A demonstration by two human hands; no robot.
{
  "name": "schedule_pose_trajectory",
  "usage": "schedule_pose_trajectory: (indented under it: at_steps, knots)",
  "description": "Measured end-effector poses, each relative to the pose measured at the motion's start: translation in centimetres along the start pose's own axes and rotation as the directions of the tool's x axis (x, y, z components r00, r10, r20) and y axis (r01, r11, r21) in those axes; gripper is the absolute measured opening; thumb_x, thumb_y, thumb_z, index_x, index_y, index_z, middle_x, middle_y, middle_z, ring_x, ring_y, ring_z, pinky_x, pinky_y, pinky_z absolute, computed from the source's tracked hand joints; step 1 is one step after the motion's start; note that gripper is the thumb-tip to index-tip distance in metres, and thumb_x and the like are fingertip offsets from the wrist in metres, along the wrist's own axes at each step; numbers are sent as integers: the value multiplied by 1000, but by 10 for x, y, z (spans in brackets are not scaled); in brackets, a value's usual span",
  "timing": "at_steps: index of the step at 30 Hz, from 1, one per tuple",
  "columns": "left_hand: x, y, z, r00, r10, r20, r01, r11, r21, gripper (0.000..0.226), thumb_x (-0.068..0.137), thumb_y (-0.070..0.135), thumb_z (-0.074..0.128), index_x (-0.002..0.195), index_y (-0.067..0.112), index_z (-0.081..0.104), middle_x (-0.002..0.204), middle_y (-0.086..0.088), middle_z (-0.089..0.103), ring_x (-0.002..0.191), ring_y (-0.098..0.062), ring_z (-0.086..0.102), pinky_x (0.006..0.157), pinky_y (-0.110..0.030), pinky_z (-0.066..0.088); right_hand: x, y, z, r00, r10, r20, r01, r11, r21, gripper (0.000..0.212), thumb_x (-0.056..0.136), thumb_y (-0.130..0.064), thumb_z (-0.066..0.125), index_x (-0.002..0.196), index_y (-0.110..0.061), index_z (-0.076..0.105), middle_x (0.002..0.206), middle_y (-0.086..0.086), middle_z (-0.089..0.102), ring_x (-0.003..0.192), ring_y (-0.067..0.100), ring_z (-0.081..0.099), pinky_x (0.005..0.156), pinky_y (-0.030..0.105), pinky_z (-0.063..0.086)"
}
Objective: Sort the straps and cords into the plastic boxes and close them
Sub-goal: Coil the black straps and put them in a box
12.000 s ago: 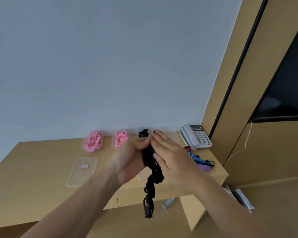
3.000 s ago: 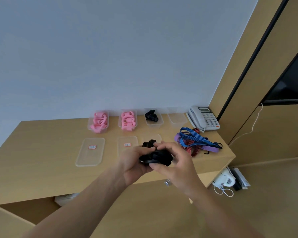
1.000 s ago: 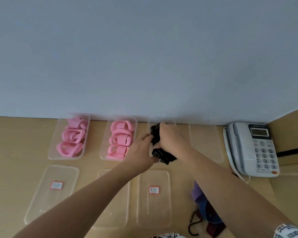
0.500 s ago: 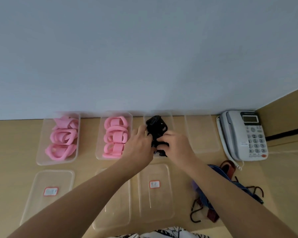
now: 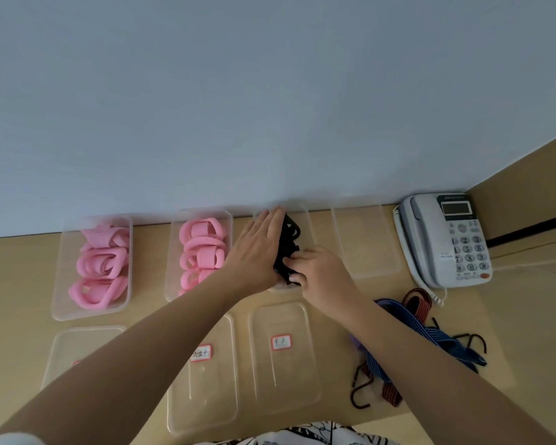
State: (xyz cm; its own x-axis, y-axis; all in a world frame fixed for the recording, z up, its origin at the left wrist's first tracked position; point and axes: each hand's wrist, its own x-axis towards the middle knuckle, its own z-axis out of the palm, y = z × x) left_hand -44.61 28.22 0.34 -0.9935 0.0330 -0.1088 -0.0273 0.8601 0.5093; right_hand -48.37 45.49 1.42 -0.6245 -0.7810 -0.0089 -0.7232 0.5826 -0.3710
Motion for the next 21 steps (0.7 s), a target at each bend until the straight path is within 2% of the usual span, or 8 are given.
schedule_pose_trajectory:
  at_steps: [3,6,9,11,13,15,16,21]
  knots:
    - [6,-4,3,998,16,52,-24,989,149,122,75,53,77,161,10,4,170,-8,9,157,-27,6,127,-43,6,1,2,3,995,97,-31,-93,990,107,8,79,-7,77,86,-11,77,74,3,72,67,25,65,56,34,49]
    - [8,-3,0,999,41,33,-47,982,181,115,76,46,79,161,8,11,169,-10,14,156,-26,10,127,-37,4,0,1,3,989,137,-55,-129,982,136,6,78,-5,77,74,-7,73,66,5,68,59,26,62,51,31,45]
    - [8,-1,-1,999,41,30,-46,980,195,105,77,40,80,158,4,24,167,-14,20,155,-28,16,127,-37,9,-2,0,3,994,96,-46,-92,992,92,16,84,-3,69,68,-4,66,65,8,64,57,26,58,51,40,48]
    - [7,-1,0,999,31,42,-40,973,225,100,76,41,80,155,3,31,166,-16,21,154,-29,18,127,-37,10,-9,-2,1,999,47,-10,-47,998,40,10,90,-7,62,86,-5,71,82,8,70,73,27,64,63,41,53]
    - [7,-1,1,997,19,70,-37,964,264,99,78,44,77,156,4,30,166,-16,19,154,-29,18,126,-37,9,-15,-5,-1,998,9,56,-7,1000,-27,25,91,-8,58,113,-4,70,108,10,71,99,27,66,81,38,56]
    - [7,-1,3,996,10,90,-38,944,327,99,82,47,73,157,6,25,167,-16,17,154,-29,17,127,-38,9,-16,-6,-3,990,-2,140,12,997,-71,41,87,-3,57,127,-3,63,123,10,67,117,27,60,93,36,53]
    - [8,-1,3,995,3,100,-38,935,353,98,83,48,71,157,6,24,167,-16,16,154,-29,17,127,-38,8,-12,-7,-5,987,5,161,6,998,-69,41,85,-2,57,126,-4,63,121,8,67,115,26,59,90,35,52]
    - [13,5,3,984,-57,168,-9,931,365,100,84,40,71,158,2,16,167,-20,12,155,-32,11,128,-42,4,5,-10,-8,977,134,164,-127,991,-52,19,88,-3,53,98,-7,68,95,11,68,87,30,62,68,36,44]
